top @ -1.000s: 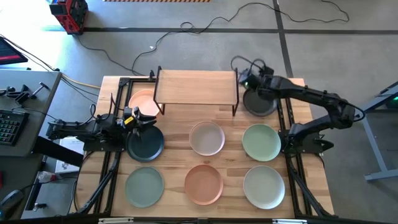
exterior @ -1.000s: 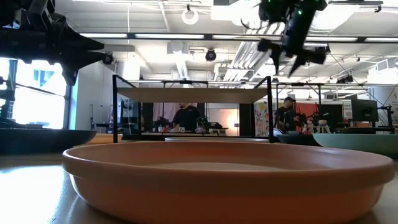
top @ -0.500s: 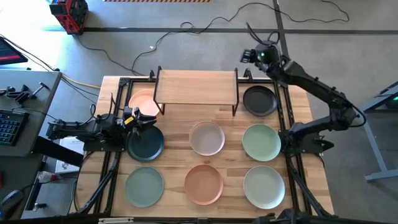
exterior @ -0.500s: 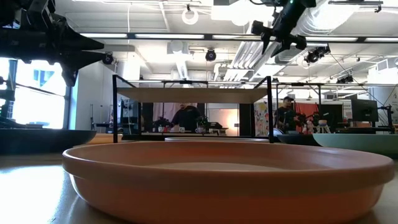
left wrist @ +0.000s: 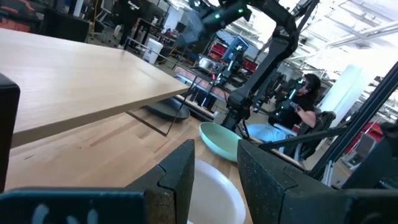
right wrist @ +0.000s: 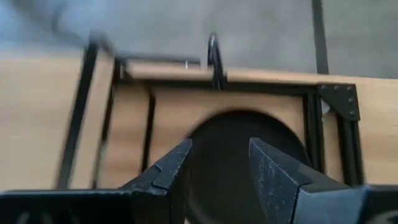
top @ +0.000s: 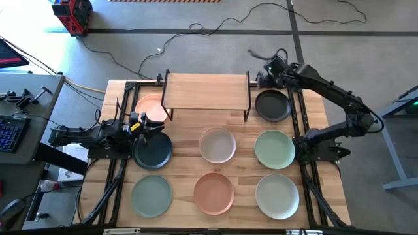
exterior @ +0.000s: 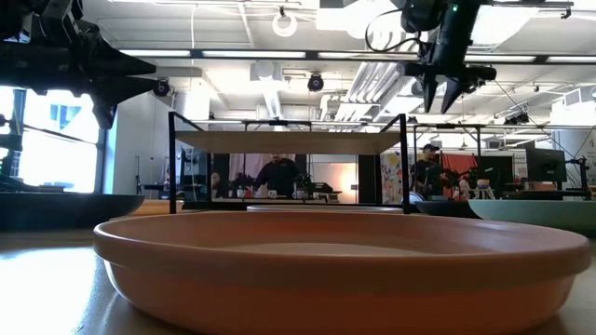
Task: Place and stack plates onto a shelf
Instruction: Put the black plate on the shelf
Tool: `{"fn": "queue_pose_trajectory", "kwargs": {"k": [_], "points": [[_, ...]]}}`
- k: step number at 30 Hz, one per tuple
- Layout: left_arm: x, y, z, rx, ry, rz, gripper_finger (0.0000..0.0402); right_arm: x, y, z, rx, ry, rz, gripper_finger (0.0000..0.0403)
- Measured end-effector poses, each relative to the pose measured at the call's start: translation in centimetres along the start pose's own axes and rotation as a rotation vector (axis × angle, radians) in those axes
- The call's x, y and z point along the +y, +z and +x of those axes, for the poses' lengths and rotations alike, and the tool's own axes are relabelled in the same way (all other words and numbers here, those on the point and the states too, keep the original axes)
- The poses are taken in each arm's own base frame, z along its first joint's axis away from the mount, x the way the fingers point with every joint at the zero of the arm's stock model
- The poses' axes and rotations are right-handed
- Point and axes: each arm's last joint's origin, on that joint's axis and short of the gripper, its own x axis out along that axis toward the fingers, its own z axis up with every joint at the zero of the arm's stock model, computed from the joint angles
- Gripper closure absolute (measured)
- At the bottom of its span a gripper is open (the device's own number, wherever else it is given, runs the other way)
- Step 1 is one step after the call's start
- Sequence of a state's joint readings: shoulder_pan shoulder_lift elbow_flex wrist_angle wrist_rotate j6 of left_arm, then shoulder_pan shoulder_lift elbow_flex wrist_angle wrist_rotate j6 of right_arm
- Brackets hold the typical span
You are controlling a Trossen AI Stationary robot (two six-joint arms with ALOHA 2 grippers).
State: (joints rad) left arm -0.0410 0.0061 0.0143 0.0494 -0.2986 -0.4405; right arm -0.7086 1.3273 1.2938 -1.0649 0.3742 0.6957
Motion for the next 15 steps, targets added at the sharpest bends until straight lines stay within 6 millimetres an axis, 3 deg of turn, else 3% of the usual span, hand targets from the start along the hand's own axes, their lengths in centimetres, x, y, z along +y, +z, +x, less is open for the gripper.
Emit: {"fn": "queue_pose_trajectory", "kwargs": {"k": [10,15], "points": [[0.0,0.0,0.0,0.0,0.0,-0.001,0.0293,0.9,-2.4,-0.8,0.191,0.111,-0.454,0.0261],[0.0,0.0,0.0,0.001,0.0,0.001,0.0293,1.6,-3.5,-1.3,0.23,0.163,-0.597,0.0261]]}}
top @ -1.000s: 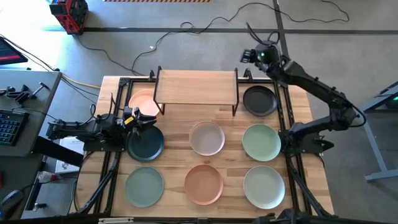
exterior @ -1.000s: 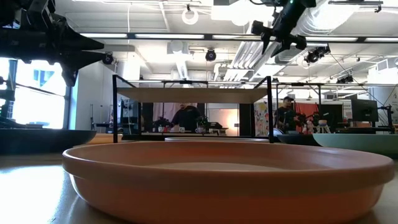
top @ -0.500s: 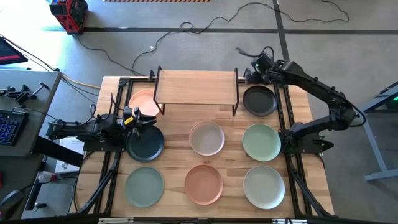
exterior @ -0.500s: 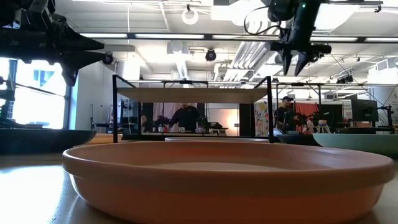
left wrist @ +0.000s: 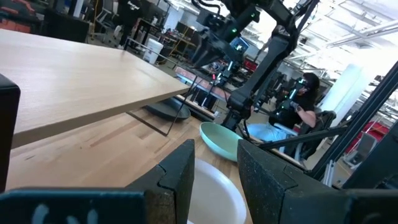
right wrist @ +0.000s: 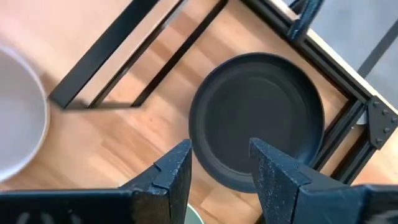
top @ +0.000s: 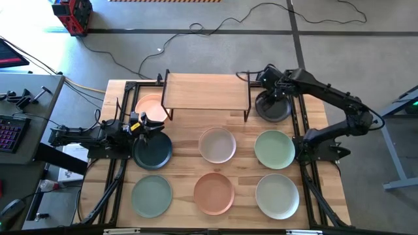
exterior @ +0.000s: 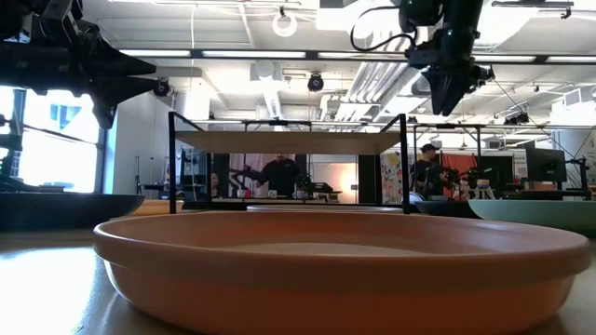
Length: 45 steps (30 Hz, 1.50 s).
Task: Place and stack plates onto a shelf
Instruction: Put the black plate on the shelf
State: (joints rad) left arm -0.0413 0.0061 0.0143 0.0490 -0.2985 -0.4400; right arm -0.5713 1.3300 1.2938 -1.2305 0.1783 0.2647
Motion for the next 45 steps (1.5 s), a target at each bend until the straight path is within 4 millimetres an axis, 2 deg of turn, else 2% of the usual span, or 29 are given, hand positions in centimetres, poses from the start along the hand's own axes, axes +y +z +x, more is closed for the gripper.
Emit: {"fn": "queue_pose_trajectory", "kwargs": {"k": [5,10,16,21,27,30,37,42,45], "points": [[0.0,0.0,0.0,0.0,0.001,0.007,0.0293,1.7,-0.5,0.5,0.062,0.007,-0.117,0.0261],[0.0,0.0,0.0,0.001,0.001,0.007,0.0293,3.4,-0.3,2.5,0.157,-0.067,-0.213,0.0261],[0.0,0.0,0.0,0.0,0.001,0.006,0.0293,3.6,0.9,4.3,0.137,-0.143,-0.139,0.0261],[0.0,0.0,0.0,0.001,0.0,0.006,0.0293,1.4,2.3,4.8,0.068,-0.161,0.09,0.0261],[0.0,0.0,0.0,0.001,0.0,0.006,0.0293,-2.2,3.5,5.5,0.024,-0.148,0.512,0.0261],[0.0,0.0,0.0,0.001,0.001,0.006,0.0293,-3.4,4.3,5.7,-0.03,-0.107,0.65,0.0261],[0.0,0.0,0.0,0.001,0.0,0.006,0.0293,-5.4,6.6,5.7,-0.248,-0.043,0.795,0.0261],[0.0,0.0,0.0,0.001,0.001,0.006,0.0293,-7.4,7.4,5.6,-0.377,-0.117,0.898,0.0261],[0.0,0.0,0.0,0.001,0.0,0.006,0.0293,-8.5,7.3,5.7,-0.386,-0.145,0.985,0.0261]]}}
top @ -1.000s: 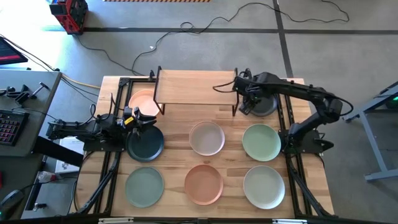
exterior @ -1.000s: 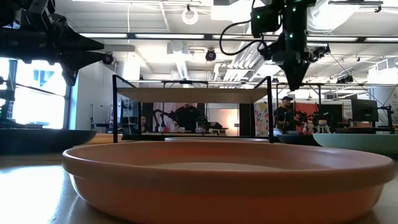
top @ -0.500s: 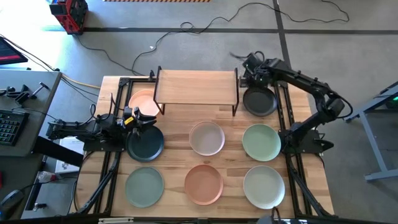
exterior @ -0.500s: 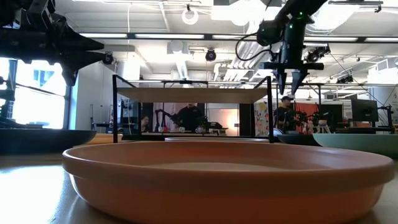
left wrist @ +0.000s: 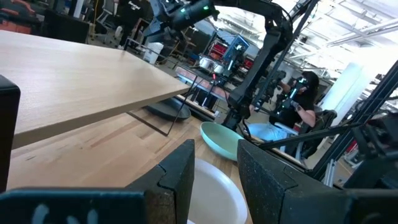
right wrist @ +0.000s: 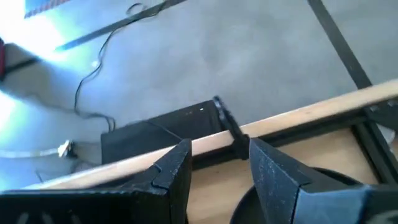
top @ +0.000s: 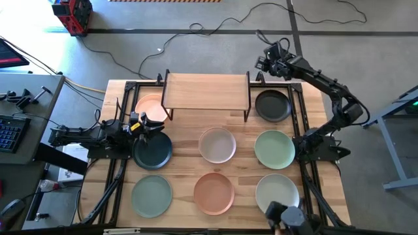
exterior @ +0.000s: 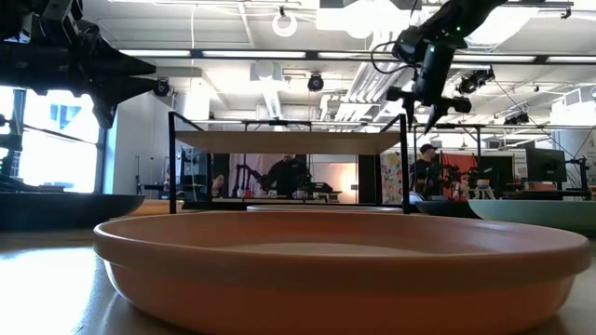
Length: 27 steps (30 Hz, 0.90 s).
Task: Place and stack plates onto a shelf
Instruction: Put the black plate on the shelf
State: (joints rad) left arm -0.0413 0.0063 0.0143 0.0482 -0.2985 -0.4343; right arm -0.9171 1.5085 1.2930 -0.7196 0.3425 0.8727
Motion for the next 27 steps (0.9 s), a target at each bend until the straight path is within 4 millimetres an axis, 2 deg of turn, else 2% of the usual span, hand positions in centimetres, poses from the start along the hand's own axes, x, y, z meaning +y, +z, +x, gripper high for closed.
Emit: {"fn": "queue_pose_trajectory", "kwargs": {"k": [5,9,14,27], "points": [[0.0,0.0,0.0,0.0,0.0,-0.001,0.0293,-0.8,-0.1,2.1,0.058,-0.093,0.086,0.0261],[0.0,0.0,0.0,0.0,0.0,-0.008,0.0293,-0.8,-1.2,4.3,0.165,-0.145,0.115,0.0261],[0.0,0.0,0.0,0.0,0.0,-0.008,0.0293,-0.9,-2.3,6.1,0.278,-0.184,0.135,0.0261],[0.0,0.0,0.0,0.0,0.0,-0.008,0.0293,-1.1,-4.4,7.9,0.41,-0.321,0.338,0.0261]]}}
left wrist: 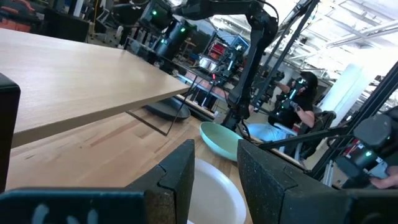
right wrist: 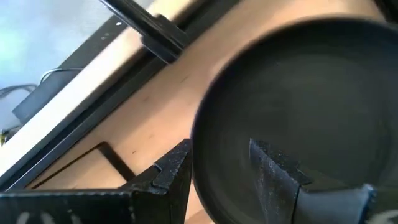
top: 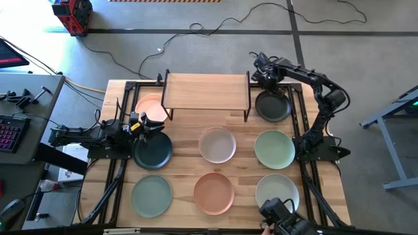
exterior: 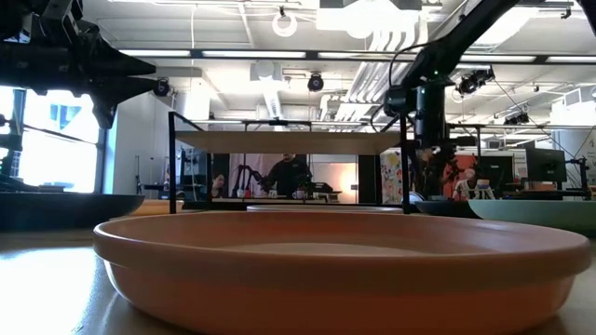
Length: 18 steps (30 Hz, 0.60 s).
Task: Place and stack plates onto a shelf
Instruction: Put the black plate on the shelf
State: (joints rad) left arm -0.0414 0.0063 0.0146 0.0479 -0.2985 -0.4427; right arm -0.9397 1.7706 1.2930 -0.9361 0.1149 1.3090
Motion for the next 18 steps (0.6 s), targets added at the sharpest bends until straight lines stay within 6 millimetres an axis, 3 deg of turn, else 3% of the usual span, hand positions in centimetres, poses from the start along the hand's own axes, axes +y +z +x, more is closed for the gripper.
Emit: {"fn": "queue_pose_trajectory", "kwargs": {"k": [18], "points": [[0.0,0.0,0.0,0.0,0.0,0.0,0.0293,0.3,-0.1,1.5,-0.023,-0.045,0.166,0.0261]]}}
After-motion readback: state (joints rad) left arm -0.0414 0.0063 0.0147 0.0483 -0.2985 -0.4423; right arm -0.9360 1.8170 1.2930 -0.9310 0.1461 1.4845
